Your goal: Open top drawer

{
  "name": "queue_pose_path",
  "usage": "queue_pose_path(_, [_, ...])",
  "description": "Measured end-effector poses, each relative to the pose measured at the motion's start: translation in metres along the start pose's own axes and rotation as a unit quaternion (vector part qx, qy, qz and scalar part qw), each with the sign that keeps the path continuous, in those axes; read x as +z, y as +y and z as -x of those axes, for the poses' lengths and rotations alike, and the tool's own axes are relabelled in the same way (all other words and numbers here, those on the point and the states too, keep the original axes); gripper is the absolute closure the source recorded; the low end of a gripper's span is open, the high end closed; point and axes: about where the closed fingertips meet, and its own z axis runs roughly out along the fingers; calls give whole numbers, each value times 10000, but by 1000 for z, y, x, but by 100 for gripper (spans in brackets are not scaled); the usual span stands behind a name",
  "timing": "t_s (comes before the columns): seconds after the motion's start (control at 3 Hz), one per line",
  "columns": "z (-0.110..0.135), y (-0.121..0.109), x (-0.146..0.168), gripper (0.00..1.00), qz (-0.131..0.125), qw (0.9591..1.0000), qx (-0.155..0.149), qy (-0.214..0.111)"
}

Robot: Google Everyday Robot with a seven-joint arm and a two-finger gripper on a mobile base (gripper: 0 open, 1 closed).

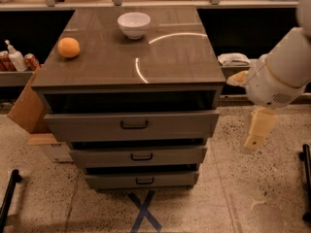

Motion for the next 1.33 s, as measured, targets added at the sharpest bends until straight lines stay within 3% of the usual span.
queue_pose_path(0.33, [0, 7, 50, 0, 375, 9987, -293, -198])
queue_pose_path(0.67, [0, 7, 50, 0, 375, 9987, -293, -198])
queue_pose_path(1.33, [16, -7, 113, 0, 332, 9973, -480, -440])
